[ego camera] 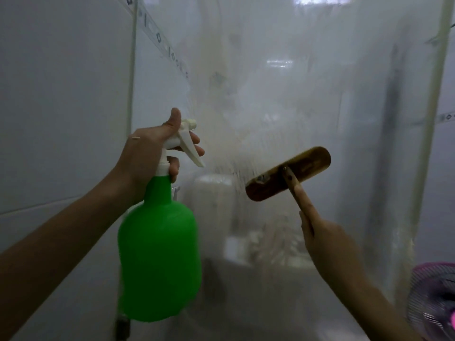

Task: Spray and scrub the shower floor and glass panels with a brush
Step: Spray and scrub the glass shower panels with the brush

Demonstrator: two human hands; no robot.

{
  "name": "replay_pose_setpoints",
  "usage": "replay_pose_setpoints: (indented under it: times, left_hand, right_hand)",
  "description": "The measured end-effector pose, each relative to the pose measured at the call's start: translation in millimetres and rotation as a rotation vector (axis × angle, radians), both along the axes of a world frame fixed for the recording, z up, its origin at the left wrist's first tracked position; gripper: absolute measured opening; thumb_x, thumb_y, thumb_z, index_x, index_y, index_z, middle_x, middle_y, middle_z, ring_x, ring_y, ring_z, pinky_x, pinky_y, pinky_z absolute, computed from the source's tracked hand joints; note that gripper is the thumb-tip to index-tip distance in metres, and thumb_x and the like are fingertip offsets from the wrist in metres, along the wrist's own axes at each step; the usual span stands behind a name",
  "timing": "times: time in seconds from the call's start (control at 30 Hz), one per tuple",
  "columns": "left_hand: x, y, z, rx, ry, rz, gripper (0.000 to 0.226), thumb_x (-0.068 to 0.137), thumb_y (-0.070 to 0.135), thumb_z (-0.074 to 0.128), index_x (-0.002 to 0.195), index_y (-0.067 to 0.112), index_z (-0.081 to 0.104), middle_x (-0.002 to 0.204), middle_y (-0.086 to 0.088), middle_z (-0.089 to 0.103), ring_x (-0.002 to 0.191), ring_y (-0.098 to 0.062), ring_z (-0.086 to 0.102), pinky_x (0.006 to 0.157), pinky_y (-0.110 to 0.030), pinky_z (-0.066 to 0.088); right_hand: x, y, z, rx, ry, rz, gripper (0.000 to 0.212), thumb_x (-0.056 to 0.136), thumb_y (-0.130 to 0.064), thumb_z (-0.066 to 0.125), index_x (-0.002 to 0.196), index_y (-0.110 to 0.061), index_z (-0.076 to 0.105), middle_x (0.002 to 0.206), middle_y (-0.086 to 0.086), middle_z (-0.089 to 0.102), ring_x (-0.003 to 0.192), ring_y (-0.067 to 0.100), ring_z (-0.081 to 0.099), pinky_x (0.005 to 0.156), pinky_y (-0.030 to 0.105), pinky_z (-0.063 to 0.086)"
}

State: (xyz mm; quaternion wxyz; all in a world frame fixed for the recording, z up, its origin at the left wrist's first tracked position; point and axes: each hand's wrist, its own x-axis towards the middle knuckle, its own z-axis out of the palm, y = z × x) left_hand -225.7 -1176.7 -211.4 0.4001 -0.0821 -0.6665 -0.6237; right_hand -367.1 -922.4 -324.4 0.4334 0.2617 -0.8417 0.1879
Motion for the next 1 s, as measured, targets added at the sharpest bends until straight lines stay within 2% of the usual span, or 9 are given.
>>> replay_pose_setpoints:
  times: [0.17,0.37,0.43,0.53,0.6,0.7,0.77,0.87,1.0]
  left_hand:
    - [-8,23,4,0.001,-0.033,-0.025,0.053,0.101,0.051,0.045,0.095,0.004,0.070,0.089,-0.016,0.077,0.039,-0.012,0.046,0.037,-0.018,0.041]
    - [-17,46,7,0.003,-0.033,-0.044,0.054,0.101,0.051,0.045,0.091,0.004,0.070,0.087,-0.016,0.076,0.038,-0.012,0.046,0.038,-0.019,0.041]
    - [-18,51,9,-0.013,-0.043,-0.031,0.055,0.101,0.051,0.044,0.092,0.004,0.071,0.089,-0.016,0.076,0.039,-0.012,0.047,0.039,-0.019,0.042]
    - [-18,58,12,-0.018,-0.049,-0.012,0.055,0.102,0.051,0.043,0.092,0.005,0.071,0.090,-0.016,0.077,0.040,-0.011,0.049,0.040,-0.019,0.043]
    - [-18,61,13,-0.013,-0.046,0.001,0.054,0.102,0.051,0.043,0.092,0.005,0.071,0.091,-0.015,0.077,0.041,-0.011,0.050,0.040,-0.019,0.043]
    - [-20,64,15,-0.025,-0.049,-0.002,0.055,0.102,0.052,0.043,0.092,0.005,0.070,0.091,-0.016,0.076,0.042,-0.011,0.051,0.040,-0.019,0.043]
    - [-21,66,15,-0.050,-0.042,0.016,0.054,0.102,0.052,0.042,0.091,0.007,0.070,0.091,-0.014,0.076,0.043,-0.010,0.054,0.042,-0.019,0.043]
    - [-24,72,15,-0.119,-0.037,0.083,0.052,0.103,0.051,0.039,0.087,0.012,0.070,0.089,-0.007,0.077,0.060,-0.009,0.065,0.053,-0.019,0.047]
    - [-32,83,8,-0.115,-0.056,0.048,0.052,0.103,0.050,0.039,0.087,0.011,0.070,0.092,-0.011,0.076,0.083,-0.021,0.074,0.070,-0.023,0.053]
  right_hand:
    - [-27,-10,81,-0.071,0.131,0.003,0.058,0.104,-0.027,0.033,0.151,-0.039,0.000,0.049,0.000,0.039,0.035,0.011,0.034,0.036,0.020,0.024]
    - [1,43,-36,-0.091,-0.126,-0.008,0.072,0.096,-0.019,0.053,0.152,-0.036,0.010,0.038,-0.006,0.032,0.026,0.008,0.030,0.026,0.024,0.031]
    - [-12,40,-6,-0.058,-0.044,-0.015,0.068,0.099,-0.021,0.048,0.152,-0.036,0.008,0.041,-0.003,0.036,0.029,0.011,0.035,0.027,0.028,0.035]
    - [-31,24,73,-0.146,0.092,0.008,0.058,0.103,-0.024,0.037,0.153,-0.034,0.010,0.048,0.004,0.041,0.035,0.016,0.036,0.034,0.024,0.027]
    - [-35,22,82,-0.169,0.122,-0.006,0.057,0.104,-0.025,0.036,0.154,-0.034,0.010,0.050,0.006,0.043,0.037,0.017,0.037,0.036,0.024,0.026]
    - [-24,37,4,-0.162,0.027,0.015,0.062,0.102,-0.021,0.045,0.153,-0.033,0.013,0.045,0.000,0.038,0.033,0.011,0.034,0.030,0.024,0.031]
    - [-9,50,-36,-0.109,-0.086,0.020,0.068,0.100,-0.021,0.048,0.153,-0.036,0.008,0.044,-0.005,0.033,0.031,0.007,0.031,0.030,0.020,0.027]
    - [-26,48,21,-0.083,0.041,-0.010,0.061,0.103,-0.024,0.041,0.153,-0.037,0.008,0.048,-0.003,0.036,0.035,0.009,0.035,0.035,0.020,0.026]
    - [-44,58,95,-0.242,0.099,-0.015,0.055,0.104,-0.027,0.034,0.153,-0.038,0.010,0.058,0.006,0.047,0.049,0.022,0.047,0.045,0.032,0.039]
